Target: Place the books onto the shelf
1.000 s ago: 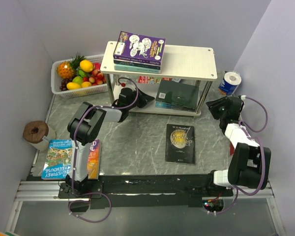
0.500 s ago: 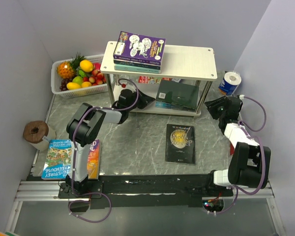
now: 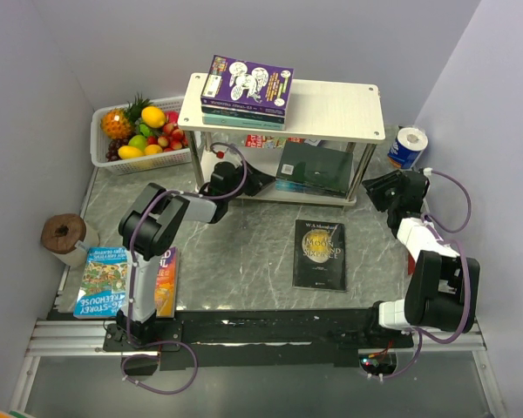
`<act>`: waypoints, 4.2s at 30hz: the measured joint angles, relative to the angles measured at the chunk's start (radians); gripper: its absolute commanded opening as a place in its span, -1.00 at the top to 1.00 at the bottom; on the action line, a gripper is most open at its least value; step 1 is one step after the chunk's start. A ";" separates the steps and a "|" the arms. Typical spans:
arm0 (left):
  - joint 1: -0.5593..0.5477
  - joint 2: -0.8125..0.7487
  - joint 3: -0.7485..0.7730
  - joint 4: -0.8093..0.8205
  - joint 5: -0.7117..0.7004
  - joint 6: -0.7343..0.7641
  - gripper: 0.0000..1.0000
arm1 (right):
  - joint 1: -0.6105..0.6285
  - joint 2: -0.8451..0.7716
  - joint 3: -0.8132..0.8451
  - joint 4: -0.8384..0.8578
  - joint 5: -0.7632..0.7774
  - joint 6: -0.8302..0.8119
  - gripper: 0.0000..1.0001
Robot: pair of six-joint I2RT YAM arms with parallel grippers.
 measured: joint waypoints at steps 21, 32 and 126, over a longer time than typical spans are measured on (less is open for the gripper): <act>0.031 -0.090 -0.023 -0.117 -0.083 0.016 0.97 | 0.008 0.000 0.000 0.000 0.001 0.000 0.01; 0.026 -0.066 0.054 -0.092 -0.035 -0.003 0.97 | 0.008 0.000 0.000 0.000 0.001 -0.004 0.01; 0.014 -0.092 -0.063 -0.045 -0.023 -0.048 0.97 | 0.258 -0.181 -0.172 0.012 0.238 -0.290 1.00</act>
